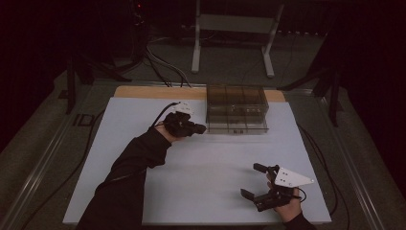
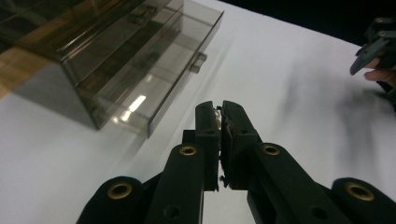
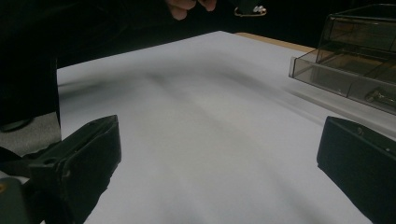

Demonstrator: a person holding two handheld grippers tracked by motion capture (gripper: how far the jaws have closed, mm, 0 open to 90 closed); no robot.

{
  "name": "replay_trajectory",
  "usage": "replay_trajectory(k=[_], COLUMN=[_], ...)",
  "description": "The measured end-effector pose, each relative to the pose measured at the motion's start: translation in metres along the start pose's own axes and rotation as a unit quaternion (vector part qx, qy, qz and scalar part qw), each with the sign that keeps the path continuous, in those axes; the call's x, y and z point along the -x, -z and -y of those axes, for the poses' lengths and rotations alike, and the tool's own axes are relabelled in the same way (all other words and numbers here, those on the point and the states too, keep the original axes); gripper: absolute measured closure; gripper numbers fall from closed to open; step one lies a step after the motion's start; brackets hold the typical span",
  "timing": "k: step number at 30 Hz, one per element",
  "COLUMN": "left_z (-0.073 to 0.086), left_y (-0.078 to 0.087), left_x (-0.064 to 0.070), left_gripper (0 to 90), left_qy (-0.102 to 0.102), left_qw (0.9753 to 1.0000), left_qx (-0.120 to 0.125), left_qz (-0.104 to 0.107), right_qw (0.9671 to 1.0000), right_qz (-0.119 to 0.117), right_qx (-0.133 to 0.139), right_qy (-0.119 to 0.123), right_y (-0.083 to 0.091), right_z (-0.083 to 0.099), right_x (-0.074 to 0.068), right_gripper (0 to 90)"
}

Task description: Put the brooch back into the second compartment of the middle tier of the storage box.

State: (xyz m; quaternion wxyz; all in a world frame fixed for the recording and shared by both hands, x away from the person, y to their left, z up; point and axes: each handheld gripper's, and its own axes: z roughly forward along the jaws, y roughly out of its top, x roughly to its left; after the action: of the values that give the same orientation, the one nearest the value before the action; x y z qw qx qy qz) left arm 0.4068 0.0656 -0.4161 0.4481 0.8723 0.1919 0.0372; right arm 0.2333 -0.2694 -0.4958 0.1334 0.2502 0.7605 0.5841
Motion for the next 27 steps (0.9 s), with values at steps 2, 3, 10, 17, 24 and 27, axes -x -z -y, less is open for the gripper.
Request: replay_trajectory(k=[2, 3, 10, 17, 24, 27], left_z=[-0.004, -0.006, -0.019, -0.030, -0.043, -0.048], left_y=[-0.002, -0.002, -0.011, -0.021, -0.033, -0.040], left_x=[0.001, 0.001, 0.002, 0.003, 0.003, 0.003], left_gripper=[87.2, 87.2, 87.2, 87.2, 87.2, 87.1], left_qy=[-0.001, -0.003, -0.008, -0.006, -0.008, -0.008], left_qw=[1.0000, 1.0000, 0.9999, 0.9999, 0.9998, 0.9997], left_qx=[0.002, 0.002, 0.001, 0.007, 0.011, 0.014], left_qz=[0.003, 0.003, 0.007, 0.013, 0.018, 0.019], right_qw=[1.0000, 1.0000, 1.0000, 1.0000, 1.0000, 1.0000], right_qz=[0.000, 0.000, -0.002, -0.002, -0.003, -0.003], right_qx=[0.000, 0.001, 0.003, 0.001, 0.001, 0.003], right_qy=[-0.001, -0.001, 0.000, 0.002, -0.001, 0.000], right_y=[0.000, 0.000, 0.000, 0.000, 0.000, 0.001], right_z=[0.000, 0.000, 0.000, 0.000, 0.000, -0.001], right_x=[0.000, 0.000, 0.000, 0.000, 0.000, 0.000], right_gripper=[0.0, 0.0, 0.0, 0.0, 0.0, 0.0])
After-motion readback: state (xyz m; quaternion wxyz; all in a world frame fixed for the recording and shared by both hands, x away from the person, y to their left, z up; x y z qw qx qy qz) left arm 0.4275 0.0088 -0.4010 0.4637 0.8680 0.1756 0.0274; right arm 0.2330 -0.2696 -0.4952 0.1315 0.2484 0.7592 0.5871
